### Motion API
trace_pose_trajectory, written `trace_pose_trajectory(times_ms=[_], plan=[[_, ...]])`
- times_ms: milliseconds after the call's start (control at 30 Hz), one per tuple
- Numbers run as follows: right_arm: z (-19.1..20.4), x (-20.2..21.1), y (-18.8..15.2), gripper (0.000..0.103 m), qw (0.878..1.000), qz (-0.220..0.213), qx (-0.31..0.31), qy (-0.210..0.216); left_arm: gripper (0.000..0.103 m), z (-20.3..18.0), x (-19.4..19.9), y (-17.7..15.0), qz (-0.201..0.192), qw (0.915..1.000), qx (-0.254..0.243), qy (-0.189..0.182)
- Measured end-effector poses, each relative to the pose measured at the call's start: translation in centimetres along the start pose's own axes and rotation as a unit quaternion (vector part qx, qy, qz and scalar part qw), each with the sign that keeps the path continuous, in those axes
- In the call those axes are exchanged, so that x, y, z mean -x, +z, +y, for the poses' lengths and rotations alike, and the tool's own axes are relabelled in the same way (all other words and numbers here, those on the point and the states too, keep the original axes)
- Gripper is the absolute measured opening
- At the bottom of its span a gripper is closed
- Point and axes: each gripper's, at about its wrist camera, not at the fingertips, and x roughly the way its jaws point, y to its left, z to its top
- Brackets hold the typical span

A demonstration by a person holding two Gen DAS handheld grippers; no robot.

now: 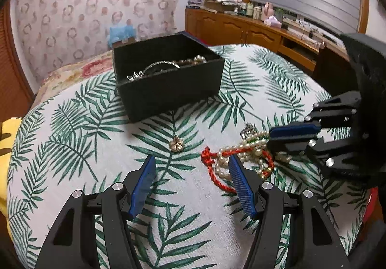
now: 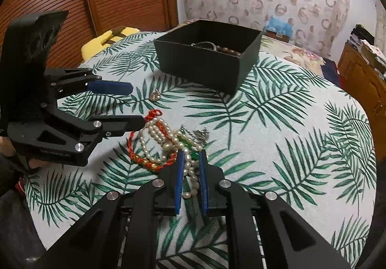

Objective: Organize jewelry
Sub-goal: 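Grasp the pearl necklace with the right tool while the left moves to the red string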

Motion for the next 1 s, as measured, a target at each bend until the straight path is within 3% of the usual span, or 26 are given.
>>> trace_pose_trajectory(times_ms=[367, 433, 533, 900, 1000], plan=[[-0.4, -0.2, 0.4, 0.014, 1.0, 0.011, 0.004, -0.01, 0.06, 0.3, -0.6, 0.2, 0.018, 0.9998, 0.008, 0.003], [-0.4, -0.2, 0.4, 0.008, 1.0, 0.011, 0.005, 0.003, 0.06, 0.4, -0.6, 0.1, 0.018, 0.9998, 0.011, 0.001], [-0.3, -0.2, 0.4, 0.006, 1.0, 0.009, 0.009, 0.001, 0.06, 0.6, -0.6, 0.1, 0.019, 0.9997, 0.015, 0.0], [-2.1, 4.0, 1.2, 0.006, 0.996, -0.06, -0.004, -0.059, 0.06, 0.4, -0.4, 0.1, 0.016, 0.9999, 0.007, 0.0], [-3.0, 5.3, 1.5, 0.006, 0.995, -0.075, -0.009, -0.069, 0.053, -0.1, -0.4, 0.0, 0.016, 0.9998, -0.003, -0.007]])
